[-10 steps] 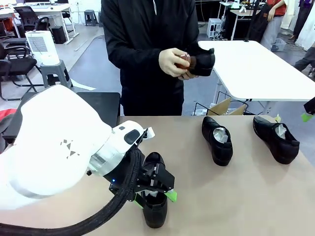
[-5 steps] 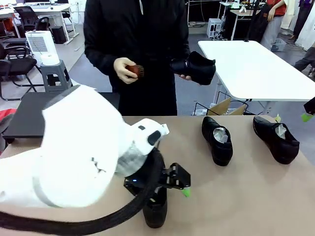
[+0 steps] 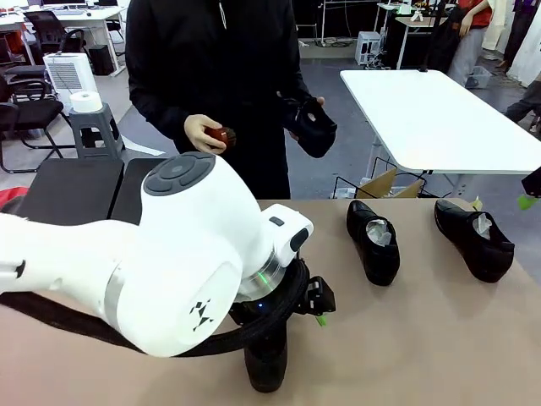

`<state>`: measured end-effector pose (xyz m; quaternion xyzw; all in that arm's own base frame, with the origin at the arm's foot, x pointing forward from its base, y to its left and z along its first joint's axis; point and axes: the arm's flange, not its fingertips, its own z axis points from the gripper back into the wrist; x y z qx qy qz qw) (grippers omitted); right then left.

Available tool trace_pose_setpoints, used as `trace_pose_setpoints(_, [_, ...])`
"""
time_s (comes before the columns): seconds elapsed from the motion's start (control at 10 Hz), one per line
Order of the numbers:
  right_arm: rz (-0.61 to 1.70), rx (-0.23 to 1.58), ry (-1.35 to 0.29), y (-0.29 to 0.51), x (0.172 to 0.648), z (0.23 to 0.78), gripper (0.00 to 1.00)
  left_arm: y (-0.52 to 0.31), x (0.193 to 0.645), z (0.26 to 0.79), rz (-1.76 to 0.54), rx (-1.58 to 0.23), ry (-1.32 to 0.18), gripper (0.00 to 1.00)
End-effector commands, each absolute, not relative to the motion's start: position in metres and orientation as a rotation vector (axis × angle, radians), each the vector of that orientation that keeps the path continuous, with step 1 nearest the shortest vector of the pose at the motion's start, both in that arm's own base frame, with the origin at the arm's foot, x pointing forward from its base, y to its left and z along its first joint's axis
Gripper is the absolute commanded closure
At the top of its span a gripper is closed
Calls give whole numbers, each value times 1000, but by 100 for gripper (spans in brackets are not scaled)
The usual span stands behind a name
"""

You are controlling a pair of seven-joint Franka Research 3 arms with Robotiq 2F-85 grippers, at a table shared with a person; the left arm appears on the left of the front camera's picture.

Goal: Organize the shoes by placing them on the stand.
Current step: Place the Shoe from the middle of the table onto the Shoes Stand.

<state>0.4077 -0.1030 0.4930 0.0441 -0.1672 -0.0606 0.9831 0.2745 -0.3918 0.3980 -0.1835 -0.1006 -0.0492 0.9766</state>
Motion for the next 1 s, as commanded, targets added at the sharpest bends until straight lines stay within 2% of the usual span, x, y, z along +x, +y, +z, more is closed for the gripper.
trace_pose_setpoints(0.0, [-111,80,-339,-105,407,493,0,-411,282,404,-50,-346,-211,0])
trace_pose_setpoints(0.6, [-111,80,-339,-105,407,493,0,-427,292,370,-5,-229,-215,0])
trace_pose_setpoints(0.9, [-111,80,-339,-105,407,493,0,-427,277,376,-35,-266,-224,0])
